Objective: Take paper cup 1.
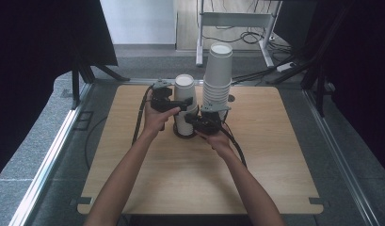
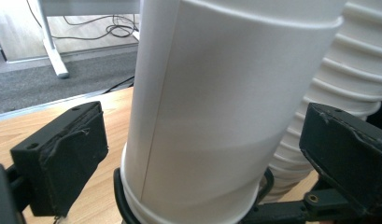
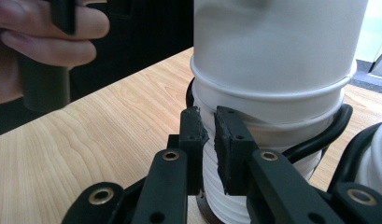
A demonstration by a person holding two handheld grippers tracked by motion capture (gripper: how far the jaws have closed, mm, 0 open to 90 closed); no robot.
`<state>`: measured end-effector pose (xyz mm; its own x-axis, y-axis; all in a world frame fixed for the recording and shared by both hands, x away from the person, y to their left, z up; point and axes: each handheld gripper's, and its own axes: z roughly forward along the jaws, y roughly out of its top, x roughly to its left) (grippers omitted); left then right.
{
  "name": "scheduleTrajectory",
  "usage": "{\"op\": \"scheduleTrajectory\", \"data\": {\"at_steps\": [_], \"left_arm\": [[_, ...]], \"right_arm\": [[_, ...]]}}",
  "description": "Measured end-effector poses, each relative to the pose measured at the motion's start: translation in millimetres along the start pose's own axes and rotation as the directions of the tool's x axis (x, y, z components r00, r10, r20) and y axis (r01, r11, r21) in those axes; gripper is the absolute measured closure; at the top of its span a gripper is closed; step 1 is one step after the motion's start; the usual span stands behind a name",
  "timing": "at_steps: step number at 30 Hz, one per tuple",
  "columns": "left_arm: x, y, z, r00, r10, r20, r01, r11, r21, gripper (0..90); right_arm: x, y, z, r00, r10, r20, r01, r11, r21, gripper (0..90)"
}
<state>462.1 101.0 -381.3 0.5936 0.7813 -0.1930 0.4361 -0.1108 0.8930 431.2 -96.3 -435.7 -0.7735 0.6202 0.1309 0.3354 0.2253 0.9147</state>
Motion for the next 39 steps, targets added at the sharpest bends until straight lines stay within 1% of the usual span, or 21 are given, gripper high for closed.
{"op": "scheduleTrajectory", "data": {"at_steps": [3,6,8,9,10,12,15,18,19,21,22,25,28,31,39], "left_arm": [[-1.6,1.3,6.4,0.9999,0.01,-0.005,-0.01,0.9998,0.014,0.9],[-2.1,2.3,13.4,0.9999,0.012,-0.001,-0.012,0.9995,0.029,1.0],[-2.7,1.5,17.9,0.9997,0.023,-0.003,-0.022,0.999,0.038,1.1],[-3.4,0.8,19.9,0.9997,0.022,-0.005,-0.022,0.9989,0.042,1.1],[-4.7,-0.1,22.1,0.9997,0.018,-0.014,-0.018,0.9989,0.043,1.0],[-5.1,-1.0,24.1,0.9996,0.021,-0.018,-0.02,0.9988,0.045,1.0],[-4.7,-2.5,26.8,0.9997,0.013,-0.02,-0.013,0.9992,0.038,1.1],[-4.7,-4.2,28.7,0.999,0.024,-0.037,-0.023,0.9987,0.045,2.8],[-4.2,-4.9,28.9,0.9983,0.036,-0.045,-0.034,0.9981,0.052,3.7],[-3.5,-6.7,30.0,0.9976,0.039,-0.057,-0.035,0.9974,0.063,7.4],[-2.6,-7.4,29.7,0.9982,0.034,-0.05,-0.031,0.998,0.055,8.4],[-2.8,-7.7,28.7,0.9976,0.048,-0.051,-0.045,0.9976,0.052,9.9],[-2.8,-8.4,28.7,0.9976,0.048,-0.049,-0.046,0.998,0.044,10.8],[-3.0,-8.0,28.5,0.9975,0.05,-0.049,-0.048,0.9978,0.046,11.2],[-2.7,-8.9,28.9,0.9973,0.055,-0.048,-0.053,0.9981,0.03,11.3]], "right_arm": [[-0.3,0.8,-0.4,1.0,-0.004,0.003,0.004,1.0,-0.001,82.1],[-0.6,1.2,-0.7,1.0,-0.001,0.006,0.001,1.0,-0.004,82.6],[-0.5,1.3,-0.4,1.0,0.001,0.005,-0.001,1.0,-0.005,82.8],[-0.9,1.4,0.1,1.0,-0.007,0.005,0.007,1.0,-0.009,82.8],[-0.7,1.5,0.4,1.0,-0.009,0.005,0.009,1.0,-0.009,82.9],[0.6,1.7,1.3,1.0,-0.01,0.0,0.01,1.0,-0.003,82.9],[1.4,2.1,1.7,0.9999,-0.01,0.002,0.01,1.0,-0.001,82.9],[1.8,2.7,2.0,0.9999,-0.015,0.003,0.015,1.0,0.0,82.9],[1.7,2.8,2.1,0.9999,-0.015,0.002,0.015,1.0,0.0,82.8],[1.9,2.9,2.3,0.9999,-0.016,0.002,0.016,1.0,0.0,82.9],[1.8,3.0,2.3,0.9999,-0.017,0.001,0.017,1.0,0.0,82.9],[1.9,3.0,2.3,0.9999,-0.017,0.001,0.017,1.0,0.0,82.9],[1.9,3.0,2.3,0.9998,-0.017,0.001,0.017,1.0,0.0,82.8],[2.1,3.3,2.4,0.9998,-0.021,0.001,0.021,1.0,0.001,82.6],[1.8,3.5,2.7,0.9998,-0.018,-0.001,0.018,1.0,0.003,82.6]]}}
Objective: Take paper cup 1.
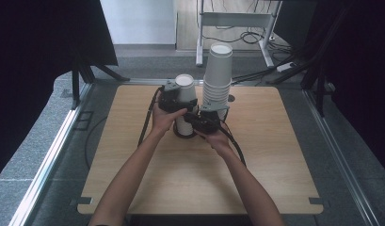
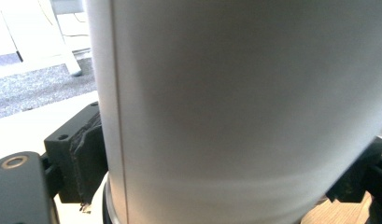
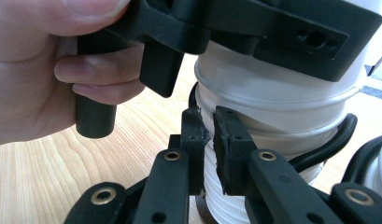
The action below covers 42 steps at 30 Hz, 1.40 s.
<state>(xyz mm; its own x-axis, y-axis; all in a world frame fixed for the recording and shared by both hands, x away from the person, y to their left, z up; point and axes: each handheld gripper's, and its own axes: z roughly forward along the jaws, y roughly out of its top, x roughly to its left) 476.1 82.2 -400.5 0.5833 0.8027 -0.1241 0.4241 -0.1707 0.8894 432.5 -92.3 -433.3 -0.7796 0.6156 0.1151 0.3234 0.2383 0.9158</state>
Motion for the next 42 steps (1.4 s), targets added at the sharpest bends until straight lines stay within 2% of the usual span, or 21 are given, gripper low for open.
{"op": "scheduleTrajectory", "data": {"at_steps": [13,14,17,24,27,34,39,42], "left_arm": [[1.4,-0.3,0.8,1.0,0.003,0.008,-0.003,1.0,-0.008,11.3],[1.3,1.1,-0.8,0.9998,-0.013,0.015,0.013,0.9995,-0.029,11.3],[1.7,4.5,-3.6,0.9994,-0.023,0.025,0.024,0.999,-0.039,11.3],[1.1,13.1,-11.4,0.9995,-0.007,0.032,0.009,0.998,-0.062,11.3],[0.4,15.6,-13.8,0.9993,-0.013,0.034,0.015,0.997,-0.075,11.4],[1.8,25.8,-23.8,0.9991,-0.021,0.037,0.026,0.9917,-0.126,11.7],[3.3,35.9,-36.6,0.9984,-0.029,0.048,0.037,0.9848,-0.17,11.8],[3.2,41.7,-45.4,0.9988,-0.018,0.047,0.027,0.9802,-0.196,12.0]], "right_arm": [[-0.8,-0.6,1.0,1.0,0.001,0.001,-0.001,1.0,0.003,82.9],[-0.8,-0.8,1.0,1.0,0.0,0.003,0.0,1.0,0.006,83.7],[-1.2,-1.3,1.3,1.0,0.002,0.002,-0.002,1.0,0.009,84.0],[-0.4,-1.4,1.6,1.0,0.001,0.005,-0.001,1.0,0.016,83.9],[-0.2,-1.9,1.1,1.0,0.006,0.005,-0.006,1.0,0.019,83.9],[-0.7,-2.1,0.7,1.0,0.004,0.004,-0.004,1.0,0.02,83.2],[-1.2,-2.1,0.4,1.0,0.002,0.003,-0.003,1.0,0.021,82.8],[-1.2,-2.0,0.1,1.0,0.003,0.005,-0.003,1.0,0.019,82.6]]}}
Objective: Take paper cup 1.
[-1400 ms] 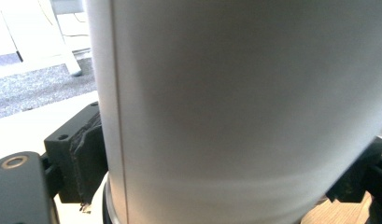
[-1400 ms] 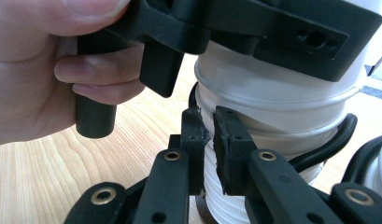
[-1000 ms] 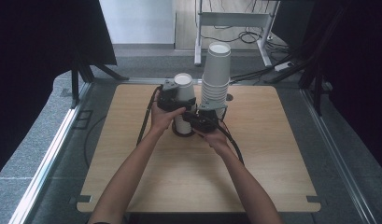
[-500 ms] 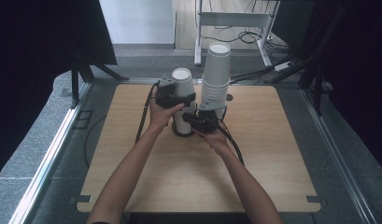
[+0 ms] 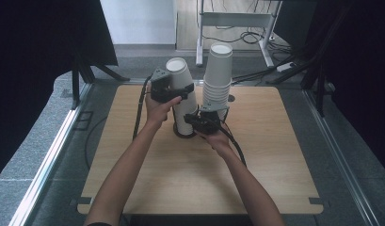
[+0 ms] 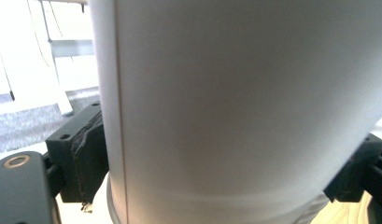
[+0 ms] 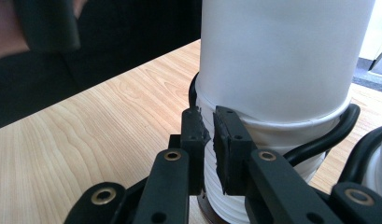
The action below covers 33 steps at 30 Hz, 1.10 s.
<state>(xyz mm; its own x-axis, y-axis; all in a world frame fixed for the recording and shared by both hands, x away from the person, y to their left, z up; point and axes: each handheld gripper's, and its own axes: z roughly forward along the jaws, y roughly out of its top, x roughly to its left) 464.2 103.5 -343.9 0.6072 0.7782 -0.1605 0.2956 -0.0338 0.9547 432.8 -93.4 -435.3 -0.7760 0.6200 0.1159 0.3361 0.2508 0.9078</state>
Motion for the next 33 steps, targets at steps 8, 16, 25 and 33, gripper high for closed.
{"op": "scheduleTrajectory", "data": {"at_steps": [8,16,25,33], "left_arm": [[-1.3,15.5,-18.8,1.0,0.001,0.004,-0.001,0.9985,-0.055,12.0],[-2.6,23.5,-36.4,0.9995,0.022,0.022,-0.02,0.9966,-0.08,12.2],[-12.7,24.6,-57.8,0.9961,0.073,0.05,-0.067,0.9927,-0.1,12.1],[-24.3,19.9,-76.8,0.9918,0.102,0.077,-0.094,0.9903,-0.102,12.1]], "right_arm": [[-0.2,-0.3,-0.6,1.0,-0.003,0.003,0.003,1.0,0.002,82.3],[0.1,-1.3,-1.9,1.0,0.008,0.004,-0.008,1.0,-0.002,82.2],[-0.1,-3.8,-10.3,1.0,0.007,-0.003,-0.007,1.0,-0.026,81.8],[2.6,-11.5,-25.6,0.9999,-0.009,-0.005,0.008,0.999,-0.047,79.6]]}}
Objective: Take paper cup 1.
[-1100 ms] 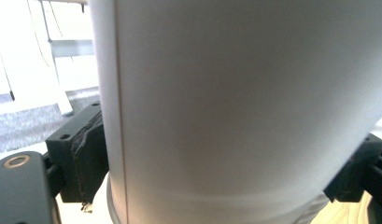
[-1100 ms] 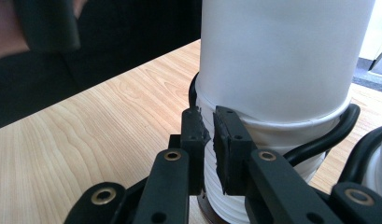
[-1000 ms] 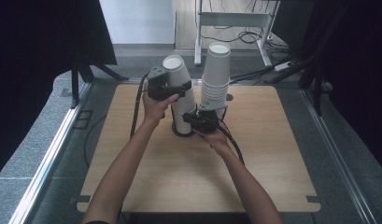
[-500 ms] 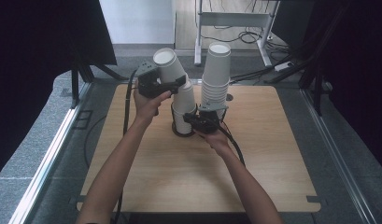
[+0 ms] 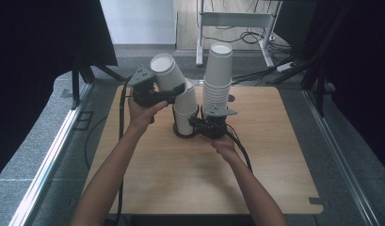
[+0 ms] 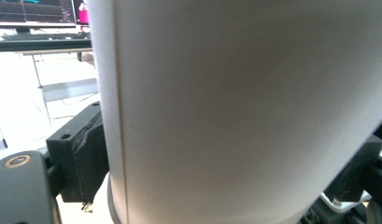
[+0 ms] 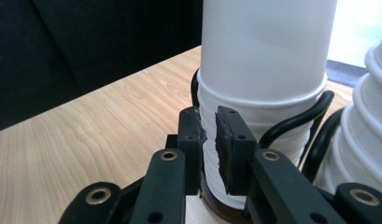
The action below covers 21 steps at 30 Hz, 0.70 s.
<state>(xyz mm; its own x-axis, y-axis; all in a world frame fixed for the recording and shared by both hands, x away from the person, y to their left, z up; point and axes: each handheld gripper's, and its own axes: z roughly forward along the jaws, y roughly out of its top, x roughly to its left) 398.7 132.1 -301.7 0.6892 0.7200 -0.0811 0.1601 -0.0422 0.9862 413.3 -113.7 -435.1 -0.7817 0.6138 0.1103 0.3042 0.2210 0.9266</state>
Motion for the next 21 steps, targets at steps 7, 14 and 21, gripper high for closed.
{"op": "scheduleTrajectory", "data": {"at_steps": [7,14,21], "left_arm": [[-11.8,-16.5,-13.6,0.9991,0.003,0.042,-0.004,0.9994,0.034,12.0],[-21.6,-39.0,-25.1,0.9982,0.018,0.057,-0.022,0.9974,0.069,11.9],[-27.5,-57.1,-32.0,0.9974,0.021,0.068,-0.027,0.9956,0.089,11.9]], "right_arm": [[4.1,-9.0,-14.5,1.0,0.006,-0.004,-0.006,1.0,-0.012,74.8],[7.7,-20.0,-29.6,0.9999,0.014,0.003,-0.014,0.999,-0.035,66.2],[12.8,-31.6,-40.4,0.9997,0.026,0.006,-0.025,0.998,-0.053,62.3]]}}
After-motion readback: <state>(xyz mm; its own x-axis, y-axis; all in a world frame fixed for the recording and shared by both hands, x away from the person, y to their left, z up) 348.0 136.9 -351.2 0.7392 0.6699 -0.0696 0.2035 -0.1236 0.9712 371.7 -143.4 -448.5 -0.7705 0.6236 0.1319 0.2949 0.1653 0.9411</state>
